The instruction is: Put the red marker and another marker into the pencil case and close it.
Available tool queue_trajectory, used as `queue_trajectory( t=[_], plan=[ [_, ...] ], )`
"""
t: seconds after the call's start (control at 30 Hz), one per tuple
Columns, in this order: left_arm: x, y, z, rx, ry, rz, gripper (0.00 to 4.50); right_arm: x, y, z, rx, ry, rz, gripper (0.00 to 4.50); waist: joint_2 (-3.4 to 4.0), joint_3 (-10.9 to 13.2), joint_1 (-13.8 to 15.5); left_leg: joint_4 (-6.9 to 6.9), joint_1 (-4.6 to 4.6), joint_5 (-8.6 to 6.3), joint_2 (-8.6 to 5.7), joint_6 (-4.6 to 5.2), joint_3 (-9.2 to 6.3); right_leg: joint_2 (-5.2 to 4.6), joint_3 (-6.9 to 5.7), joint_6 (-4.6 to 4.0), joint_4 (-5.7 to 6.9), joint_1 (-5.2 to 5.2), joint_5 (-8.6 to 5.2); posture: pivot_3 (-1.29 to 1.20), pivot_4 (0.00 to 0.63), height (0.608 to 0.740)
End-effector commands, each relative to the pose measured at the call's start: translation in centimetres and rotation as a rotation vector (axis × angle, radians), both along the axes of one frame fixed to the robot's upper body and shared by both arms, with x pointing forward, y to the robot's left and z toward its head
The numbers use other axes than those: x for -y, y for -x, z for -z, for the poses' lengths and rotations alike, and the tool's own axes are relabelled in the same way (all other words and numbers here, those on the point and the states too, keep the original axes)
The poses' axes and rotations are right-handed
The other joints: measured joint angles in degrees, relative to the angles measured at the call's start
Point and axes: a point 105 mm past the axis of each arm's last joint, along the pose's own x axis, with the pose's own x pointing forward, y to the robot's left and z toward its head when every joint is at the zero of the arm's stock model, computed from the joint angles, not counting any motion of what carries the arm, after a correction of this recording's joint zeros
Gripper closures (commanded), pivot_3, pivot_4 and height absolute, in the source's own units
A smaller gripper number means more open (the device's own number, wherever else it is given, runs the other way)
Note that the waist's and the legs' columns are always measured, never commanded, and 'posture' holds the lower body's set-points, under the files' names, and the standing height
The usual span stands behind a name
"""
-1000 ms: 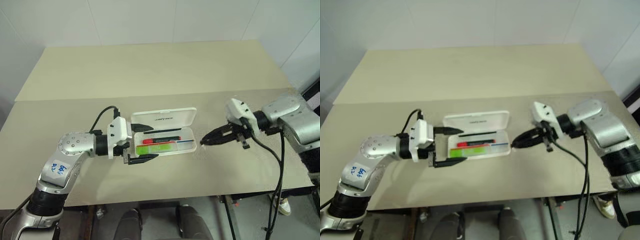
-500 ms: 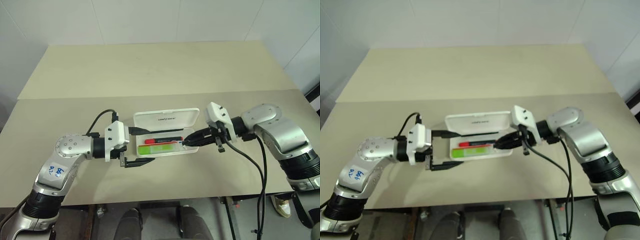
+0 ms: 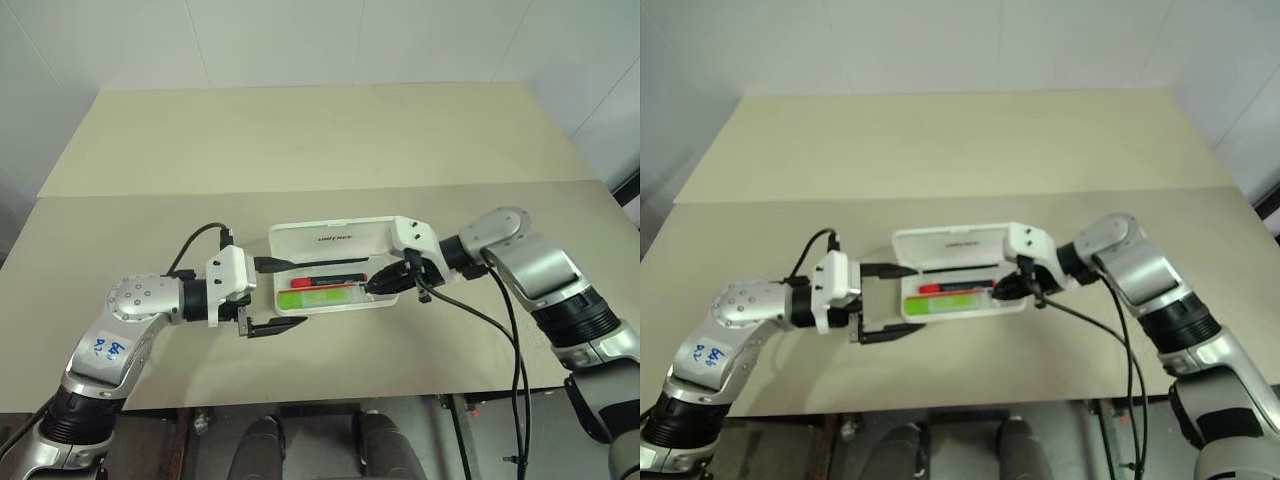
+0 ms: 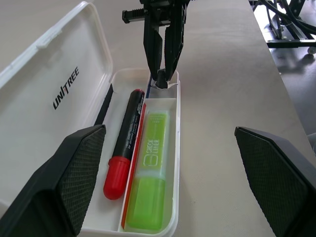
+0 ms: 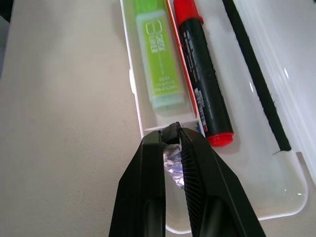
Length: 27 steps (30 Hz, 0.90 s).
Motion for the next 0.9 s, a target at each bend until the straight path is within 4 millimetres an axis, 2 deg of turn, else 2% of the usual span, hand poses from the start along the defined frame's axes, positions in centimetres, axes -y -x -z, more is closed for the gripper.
queue_trajectory(
  t=[0.03, 0.33, 0.43, 0.9],
  plan=[
    [0.1, 0.4, -1.2, 0.053, 0.009, 0.003, 0.0, 0.1, -0.3, -0.7, 0.028, 0.031, -0.004, 4.28, 0.0, 0.0, 0.01, 0.0, 0.0, 0.0, 0.0, 0.0, 0.0, 0.0, 0.0, 0.0, 0.0, 0.0, 0.0, 0.0, 0.15, 0.74],
    [0.2, 0.4, -1.2, 0.054, 0.016, -0.005, 0.0, 0.9, -0.5, -0.1, 0.031, 0.094, -0.006, 4.28, 0.0, 0.0, 0.01, 0.02, 0.01, 0.0, 0.0, 0.0, 0.0, 0.0, 0.0, 0.01, 0.01, 0.01, 0.0, 0.0, 0.15, 0.74],
    [0.1, 0.3, -1.2, 0.055, 0.017, -0.007, 0.0, 0.8, -0.7, -0.3, 0.045, 0.087, -0.007, 3.31, 0.0, 0.0, 0.01, 0.02, 0.01, 0.0, 0.0, 0.0, 0.0, 0.0, 0.0, 0.01, 0.01, 0.01, 0.0, 0.0, 0.15, 0.74],
    [0.0, 0.4, -1.2, 0.053, 0.017, -0.008, 0.0, -0.9, 0.5, -2.8, -0.002, -0.046, -0.046, 3.31, 0.0, 0.0, -0.01, -0.01, 0.01, 0.0, 0.0, 0.0, -0.01, 0.0, 0.0, 0.0, 0.01, 0.0, 0.0, 0.0, 0.15, 0.74]
  ],
)
